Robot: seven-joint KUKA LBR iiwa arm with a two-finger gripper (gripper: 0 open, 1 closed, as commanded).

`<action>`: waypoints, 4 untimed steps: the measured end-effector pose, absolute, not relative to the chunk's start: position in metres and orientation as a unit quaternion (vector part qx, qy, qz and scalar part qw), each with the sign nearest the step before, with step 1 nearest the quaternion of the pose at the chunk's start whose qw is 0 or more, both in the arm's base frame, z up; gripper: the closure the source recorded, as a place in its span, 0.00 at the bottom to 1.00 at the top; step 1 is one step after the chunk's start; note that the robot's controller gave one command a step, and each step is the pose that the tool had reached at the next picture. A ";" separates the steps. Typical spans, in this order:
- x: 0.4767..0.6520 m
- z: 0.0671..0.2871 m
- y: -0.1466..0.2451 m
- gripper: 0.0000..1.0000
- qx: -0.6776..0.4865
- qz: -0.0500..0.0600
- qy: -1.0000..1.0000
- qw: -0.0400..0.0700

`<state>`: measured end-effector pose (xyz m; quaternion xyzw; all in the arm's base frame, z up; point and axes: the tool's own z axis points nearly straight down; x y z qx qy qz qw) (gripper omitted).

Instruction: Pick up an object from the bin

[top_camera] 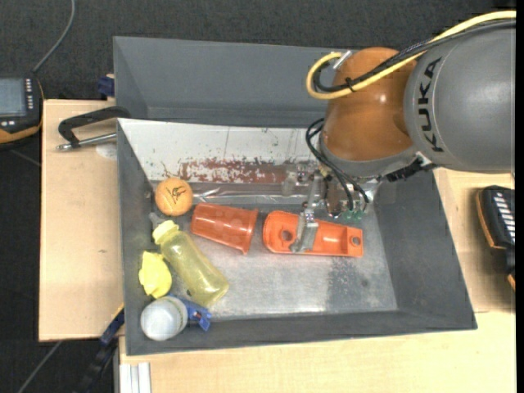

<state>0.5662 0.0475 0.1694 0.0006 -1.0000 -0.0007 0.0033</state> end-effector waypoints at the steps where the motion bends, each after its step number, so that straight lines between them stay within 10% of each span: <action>1: 0.568 0.174 0.047 0.00 0.000 -0.001 -1.000 -0.001; 2: 0.572 0.127 0.033 0.00 -0.004 -0.002 -1.000 -0.003; 3: 0.588 0.083 0.029 1.00 0.052 -0.002 -0.999 -0.003; 4: 0.588 0.083 0.029 1.00 0.052 -0.002 -0.999 -0.003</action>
Offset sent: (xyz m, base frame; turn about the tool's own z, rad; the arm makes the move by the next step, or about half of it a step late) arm 0.0052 -0.0307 -0.0969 0.0206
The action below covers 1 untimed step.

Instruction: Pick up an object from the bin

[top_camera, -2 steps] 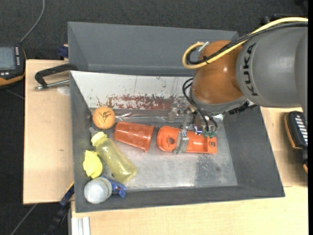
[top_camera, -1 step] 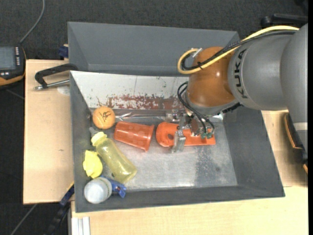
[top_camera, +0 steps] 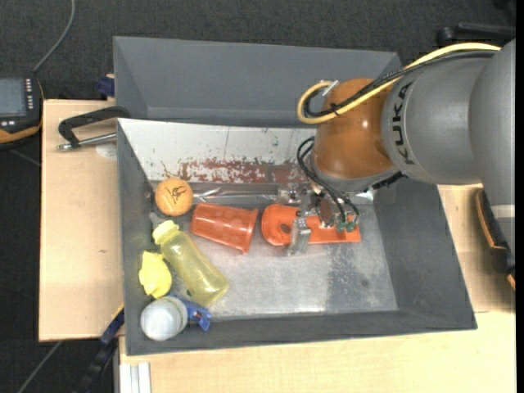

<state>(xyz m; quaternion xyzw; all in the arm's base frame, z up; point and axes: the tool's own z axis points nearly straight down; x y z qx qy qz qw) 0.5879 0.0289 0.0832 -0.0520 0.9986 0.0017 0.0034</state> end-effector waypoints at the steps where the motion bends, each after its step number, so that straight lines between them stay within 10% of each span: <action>1: 0.595 0.104 0.020 1.00 -0.054 0.002 0.998 0.006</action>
Offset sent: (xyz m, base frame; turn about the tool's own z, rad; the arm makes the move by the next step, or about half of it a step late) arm 0.0018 0.0021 0.0172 -0.0171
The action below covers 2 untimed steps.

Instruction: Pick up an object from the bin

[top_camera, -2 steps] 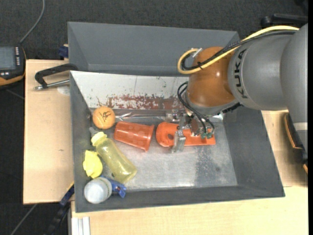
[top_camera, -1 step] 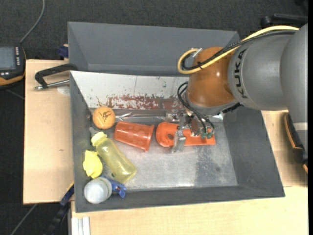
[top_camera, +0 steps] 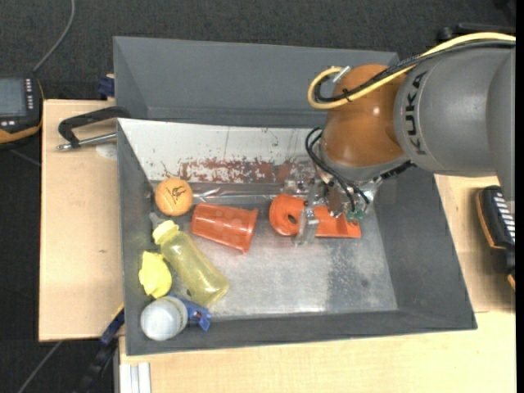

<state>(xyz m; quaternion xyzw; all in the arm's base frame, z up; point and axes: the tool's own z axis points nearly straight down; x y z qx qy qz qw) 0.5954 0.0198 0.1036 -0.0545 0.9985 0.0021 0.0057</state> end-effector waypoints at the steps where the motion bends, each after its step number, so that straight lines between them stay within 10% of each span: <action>1: 0.591 0.101 0.032 1.00 -0.061 0.002 0.998 0.004; 2: 0.591 0.101 0.032 1.00 -0.060 0.002 0.998 0.004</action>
Offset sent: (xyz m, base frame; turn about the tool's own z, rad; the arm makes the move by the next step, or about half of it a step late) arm 0.0000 0.0000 0.0000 0.0000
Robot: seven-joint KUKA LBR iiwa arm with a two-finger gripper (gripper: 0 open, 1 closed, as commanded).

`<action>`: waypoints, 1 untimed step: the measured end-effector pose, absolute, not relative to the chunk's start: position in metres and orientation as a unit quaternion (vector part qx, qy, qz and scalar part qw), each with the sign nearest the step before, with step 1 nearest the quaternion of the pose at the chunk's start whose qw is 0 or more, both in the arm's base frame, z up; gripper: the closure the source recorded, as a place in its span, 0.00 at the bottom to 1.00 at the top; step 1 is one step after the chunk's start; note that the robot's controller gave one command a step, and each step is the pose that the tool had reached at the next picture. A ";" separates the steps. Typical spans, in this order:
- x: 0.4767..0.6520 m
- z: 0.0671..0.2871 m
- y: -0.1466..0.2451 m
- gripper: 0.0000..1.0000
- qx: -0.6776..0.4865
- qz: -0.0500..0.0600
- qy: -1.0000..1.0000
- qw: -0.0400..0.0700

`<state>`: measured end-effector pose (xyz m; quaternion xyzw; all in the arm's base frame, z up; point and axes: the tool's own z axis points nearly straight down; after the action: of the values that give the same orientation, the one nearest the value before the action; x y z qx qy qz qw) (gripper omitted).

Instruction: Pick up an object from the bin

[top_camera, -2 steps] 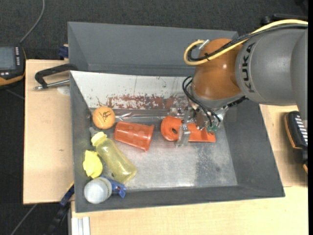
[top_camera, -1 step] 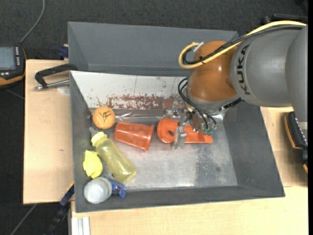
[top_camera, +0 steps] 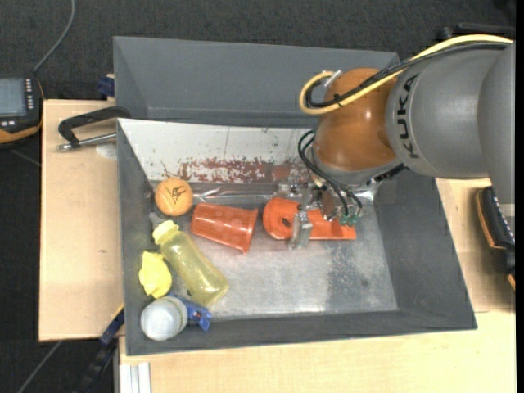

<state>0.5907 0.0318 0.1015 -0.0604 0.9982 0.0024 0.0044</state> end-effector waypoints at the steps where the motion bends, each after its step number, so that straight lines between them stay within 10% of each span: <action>1: 0.601 0.120 0.023 1.00 -0.060 0.003 0.998 0.007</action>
Offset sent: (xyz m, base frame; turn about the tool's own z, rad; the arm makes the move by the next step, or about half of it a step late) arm -0.0018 -0.0020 0.0111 -0.0244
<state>0.6012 0.0225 0.1197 -0.0598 0.9982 0.0028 0.0069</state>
